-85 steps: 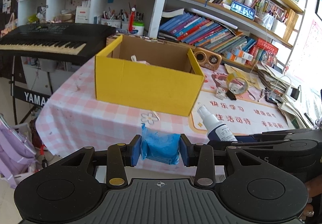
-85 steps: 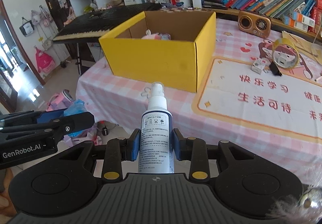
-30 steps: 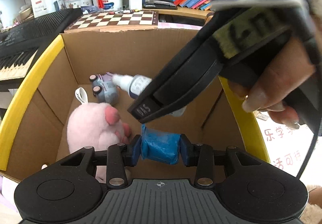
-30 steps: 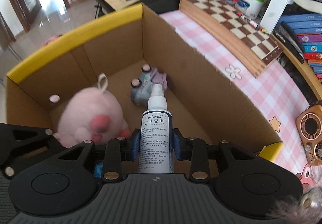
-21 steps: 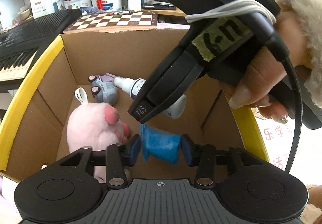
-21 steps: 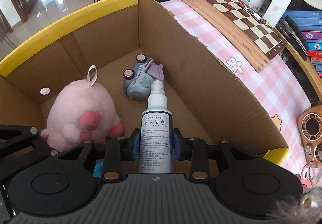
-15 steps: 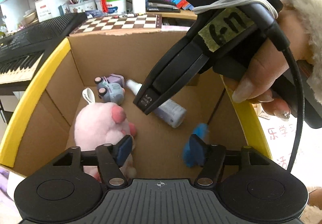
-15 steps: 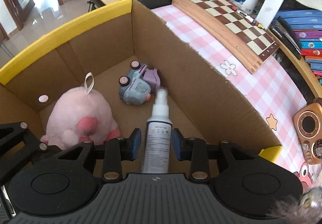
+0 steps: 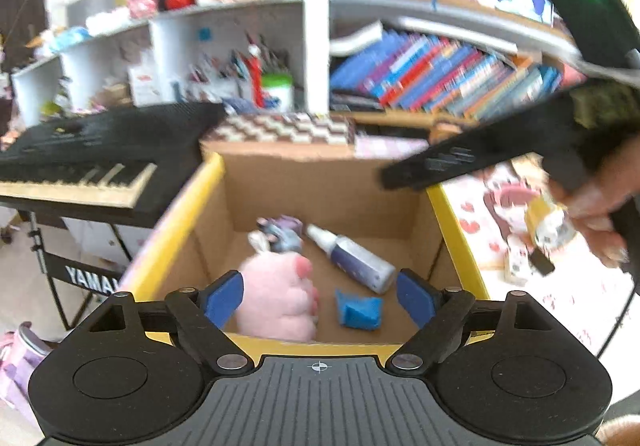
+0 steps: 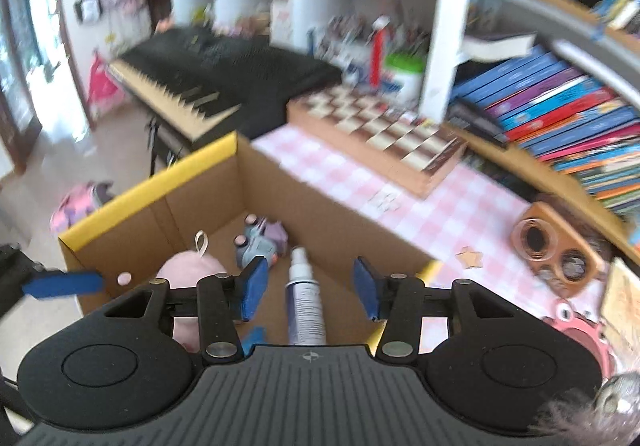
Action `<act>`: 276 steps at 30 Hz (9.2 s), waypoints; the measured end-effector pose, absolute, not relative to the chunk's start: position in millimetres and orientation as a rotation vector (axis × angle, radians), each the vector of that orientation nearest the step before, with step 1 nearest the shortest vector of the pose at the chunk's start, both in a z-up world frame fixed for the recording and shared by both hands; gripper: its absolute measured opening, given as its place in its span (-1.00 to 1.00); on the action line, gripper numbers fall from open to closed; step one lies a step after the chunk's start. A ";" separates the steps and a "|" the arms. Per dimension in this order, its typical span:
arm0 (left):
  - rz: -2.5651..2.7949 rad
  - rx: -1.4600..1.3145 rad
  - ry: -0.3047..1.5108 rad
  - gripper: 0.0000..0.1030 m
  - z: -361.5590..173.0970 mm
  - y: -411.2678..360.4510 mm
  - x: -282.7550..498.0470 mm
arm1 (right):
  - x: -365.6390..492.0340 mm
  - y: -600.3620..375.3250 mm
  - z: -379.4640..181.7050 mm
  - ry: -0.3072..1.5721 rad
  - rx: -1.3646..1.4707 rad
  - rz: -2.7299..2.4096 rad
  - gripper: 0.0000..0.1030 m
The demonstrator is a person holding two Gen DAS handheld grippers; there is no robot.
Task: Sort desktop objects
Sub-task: 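Open the left tool to drop the blue piece while the right tool releases the bottle, then withdraw both tools from the box back toward the table, then move the left tool toward the white card box while the right tool approaches the black binder clip, then close the left tool on the white card box while the right tool grasps the binder clip, then lift the card box with the left tool while the right tool lifts the binder clip, then carry the card box and binder clip over the yellow box with both tools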
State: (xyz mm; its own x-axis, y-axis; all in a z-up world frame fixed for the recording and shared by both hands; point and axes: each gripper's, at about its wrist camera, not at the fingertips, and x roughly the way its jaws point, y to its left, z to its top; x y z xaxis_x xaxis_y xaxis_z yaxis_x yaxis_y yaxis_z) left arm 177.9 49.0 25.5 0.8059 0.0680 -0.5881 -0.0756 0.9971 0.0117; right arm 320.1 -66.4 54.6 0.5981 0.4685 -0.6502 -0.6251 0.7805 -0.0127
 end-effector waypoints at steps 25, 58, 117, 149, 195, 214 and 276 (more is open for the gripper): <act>0.132 -0.025 0.492 0.74 50.0 68.6 51.4 | 129.0 -129.7 53.8 0.512 -0.084 0.317 0.01; 0.054 -0.040 0.596 0.75 9.9 48.9 -12.9 | 8.4 -126.6 -5.6 0.588 -0.106 0.246 0.17; -0.253 0.023 0.764 0.76 -28.6 -98.7 103.9 | 84.5 -273.2 -37.5 0.775 -0.021 0.010 0.25; -0.129 -0.010 0.771 0.75 -29.5 -155.1 177.1 | 181.0 -335.1 -53.0 0.792 -0.022 0.162 0.22; -0.125 0.013 0.920 -0.45 -81.8 -171.3 326.2 | 319.9 -317.2 -85.5 0.789 -0.119 0.492 0.02; -0.087 -0.118 0.890 -0.45 -51.6 -141.7 259.1 | 336.5 -296.3 -90.3 0.776 -0.057 0.430 -0.49; -0.221 -0.221 0.749 -0.45 -13.4 -51.0 94.9 | 116.4 -253.4 -19.7 0.746 -0.009 0.309 -0.51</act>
